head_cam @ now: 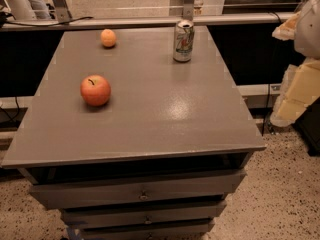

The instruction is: Move orange near 7up can

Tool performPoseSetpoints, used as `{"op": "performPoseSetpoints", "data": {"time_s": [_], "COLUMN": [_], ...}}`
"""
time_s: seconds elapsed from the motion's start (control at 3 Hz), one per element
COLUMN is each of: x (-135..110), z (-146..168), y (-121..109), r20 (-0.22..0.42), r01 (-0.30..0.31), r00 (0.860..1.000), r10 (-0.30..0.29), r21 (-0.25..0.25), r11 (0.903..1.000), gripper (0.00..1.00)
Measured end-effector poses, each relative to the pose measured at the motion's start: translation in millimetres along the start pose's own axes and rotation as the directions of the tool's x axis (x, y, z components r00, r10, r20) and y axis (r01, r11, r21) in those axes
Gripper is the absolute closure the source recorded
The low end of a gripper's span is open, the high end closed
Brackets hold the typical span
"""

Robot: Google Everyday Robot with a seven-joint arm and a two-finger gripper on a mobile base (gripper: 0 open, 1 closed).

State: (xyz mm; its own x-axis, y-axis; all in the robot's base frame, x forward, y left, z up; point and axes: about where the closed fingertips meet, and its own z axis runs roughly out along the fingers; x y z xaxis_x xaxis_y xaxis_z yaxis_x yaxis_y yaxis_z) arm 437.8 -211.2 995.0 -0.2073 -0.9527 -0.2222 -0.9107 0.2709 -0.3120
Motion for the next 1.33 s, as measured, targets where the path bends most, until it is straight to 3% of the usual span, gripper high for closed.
{"op": "performPoseSetpoints", "data": {"time_s": [0.33,0.67,1.0,1.33], "x": [-1,-42,-111,-187], "z": [0,14,49,75], "y": [0,-16,-40,-63], "r20": [0.001,0.03,0.055,0.071], "r01": [0.002,0.092,0.236,0.365], "r00": [1.0,0.995,0.969,0.925], "r10": [-0.002,-0.093,-0.239,-0.374], "r21": [0.002,0.022,0.06,0.11], "r11": [1.0,0.9955,0.9699,0.9245], "gripper": [0.0,0.0,0.0,0.0]}}
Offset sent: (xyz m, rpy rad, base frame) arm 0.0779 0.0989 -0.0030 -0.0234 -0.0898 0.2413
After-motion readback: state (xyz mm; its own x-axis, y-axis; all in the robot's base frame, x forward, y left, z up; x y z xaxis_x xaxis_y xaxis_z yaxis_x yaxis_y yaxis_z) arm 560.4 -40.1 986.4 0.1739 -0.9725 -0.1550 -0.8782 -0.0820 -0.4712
